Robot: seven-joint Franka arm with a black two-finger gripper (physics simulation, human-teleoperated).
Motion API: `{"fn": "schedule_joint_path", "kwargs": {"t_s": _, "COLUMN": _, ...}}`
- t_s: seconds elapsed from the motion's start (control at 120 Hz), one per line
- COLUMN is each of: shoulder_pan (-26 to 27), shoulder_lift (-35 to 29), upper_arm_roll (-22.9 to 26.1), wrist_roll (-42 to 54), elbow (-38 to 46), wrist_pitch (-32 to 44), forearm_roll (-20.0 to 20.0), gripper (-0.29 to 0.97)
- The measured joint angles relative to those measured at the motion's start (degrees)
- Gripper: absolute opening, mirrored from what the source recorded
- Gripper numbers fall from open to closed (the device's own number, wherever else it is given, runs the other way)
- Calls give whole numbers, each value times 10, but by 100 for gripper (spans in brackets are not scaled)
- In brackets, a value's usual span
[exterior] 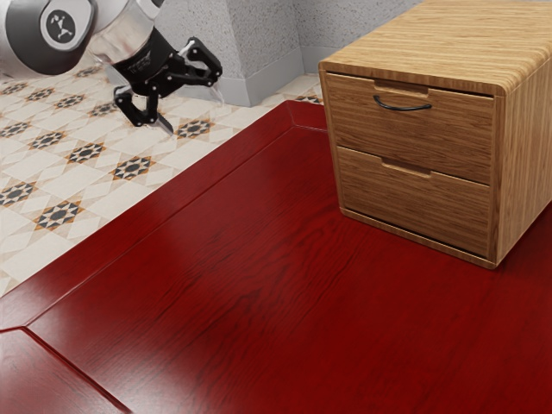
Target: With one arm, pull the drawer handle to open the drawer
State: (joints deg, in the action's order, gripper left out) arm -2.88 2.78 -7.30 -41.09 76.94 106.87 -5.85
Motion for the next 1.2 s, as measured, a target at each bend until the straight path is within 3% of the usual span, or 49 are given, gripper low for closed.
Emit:
{"fn": "schedule_joint_path", "kwargs": {"t_s": 0.083, "shoulder_pan": 26, "shoulder_lift": 77, "upper_arm_roll": -1, "wrist_roll": -56, "elbow": -17, "wrist_pitch": 61, "forearm_roll": 1, "gripper": 68}}
{"fn": "schedule_joint_path", "kwargs": {"t_s": 0.167, "shoulder_pan": 43, "shoulder_lift": 175, "upper_arm_roll": -1, "wrist_roll": -104, "elbow": -127, "wrist_pitch": 119, "forearm_roll": 1, "gripper": 68}}
{"fn": "schedule_joint_path", "kwargs": {"t_s": 0.242, "shoulder_pan": 52, "shoulder_lift": 212, "upper_arm_roll": 0, "wrist_roll": -142, "elbow": -183, "wrist_pitch": 154, "forearm_roll": 1, "gripper": 68}}
{"fn": "schedule_joint_path", "kwargs": {"t_s": 0.708, "shoulder_pan": 81, "shoulder_lift": 244, "upper_arm_roll": 4, "wrist_roll": -349, "elbow": -207, "wrist_pitch": 233, "forearm_roll": 2, "gripper": 68}}
{"fn": "schedule_joint_path", "kwargs": {"t_s": 1.2, "shoulder_pan": 131, "shoulder_lift": 268, "upper_arm_roll": -1, "wrist_roll": -462, "elbow": -191, "wrist_pitch": 242, "forearm_roll": 13, "gripper": 68}}
